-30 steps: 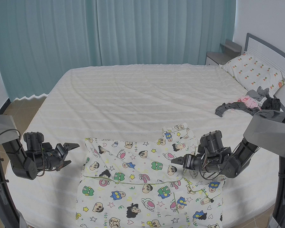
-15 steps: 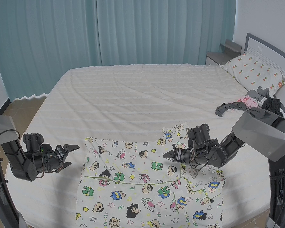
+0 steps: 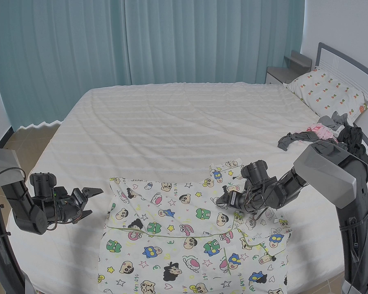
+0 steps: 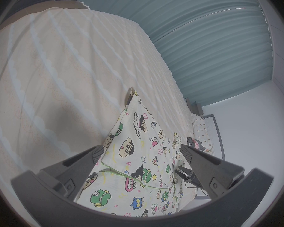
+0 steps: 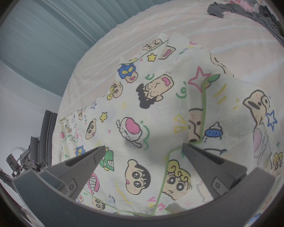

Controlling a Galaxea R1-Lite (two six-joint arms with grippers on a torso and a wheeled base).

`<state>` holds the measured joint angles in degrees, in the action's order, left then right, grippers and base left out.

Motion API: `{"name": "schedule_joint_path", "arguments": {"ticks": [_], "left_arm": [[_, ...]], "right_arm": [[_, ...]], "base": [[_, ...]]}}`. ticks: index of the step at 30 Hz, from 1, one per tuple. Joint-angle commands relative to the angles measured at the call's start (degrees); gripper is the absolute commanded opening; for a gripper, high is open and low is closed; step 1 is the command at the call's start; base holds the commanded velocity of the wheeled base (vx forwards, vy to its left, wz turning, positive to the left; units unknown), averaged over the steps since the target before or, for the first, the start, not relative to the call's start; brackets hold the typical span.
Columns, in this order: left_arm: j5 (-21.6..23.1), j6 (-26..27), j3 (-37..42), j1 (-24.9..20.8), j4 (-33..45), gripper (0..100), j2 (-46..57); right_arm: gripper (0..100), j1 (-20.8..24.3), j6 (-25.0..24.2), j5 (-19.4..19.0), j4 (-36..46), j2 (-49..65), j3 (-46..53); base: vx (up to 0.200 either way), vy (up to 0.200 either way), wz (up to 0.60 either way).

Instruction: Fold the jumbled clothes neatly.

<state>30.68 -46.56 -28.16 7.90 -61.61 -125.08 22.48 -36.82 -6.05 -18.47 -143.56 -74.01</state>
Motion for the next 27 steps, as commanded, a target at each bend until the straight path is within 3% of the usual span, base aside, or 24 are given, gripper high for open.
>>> {"name": "schedule_joint_path", "arguments": {"ticks": [1, 6, 20, 27], "left_arm": [[0.0, 0.0, 0.0, 0.0, 0.0, 100, -0.2], [0.0, 0.0, 0.0, 0.0, 0.0, 100, -0.2], [0.0, 0.0, 0.9, 0.0, -1.8, 100, -0.3], [0.7, -0.4, 10.5, -0.3, -11.6, 100, 4.8]], "right_arm": [[100, -0.2, -1.3, -0.3, -0.1, 2.3, 1.2], [100, -1.5, -2.1, -0.7, -0.2, 6.9, 3.4], [100, -4.9, -1.5, -0.5, -0.3, 3.0, 3.4], [100, -4.2, -2.5, -1.2, -1.0, 15.3, 12.7]], "base": [[0.000, 0.000, 0.00], [0.000, 0.000, 0.00], [0.000, 0.000, 0.00], [0.000, 0.000, 0.00]]}}
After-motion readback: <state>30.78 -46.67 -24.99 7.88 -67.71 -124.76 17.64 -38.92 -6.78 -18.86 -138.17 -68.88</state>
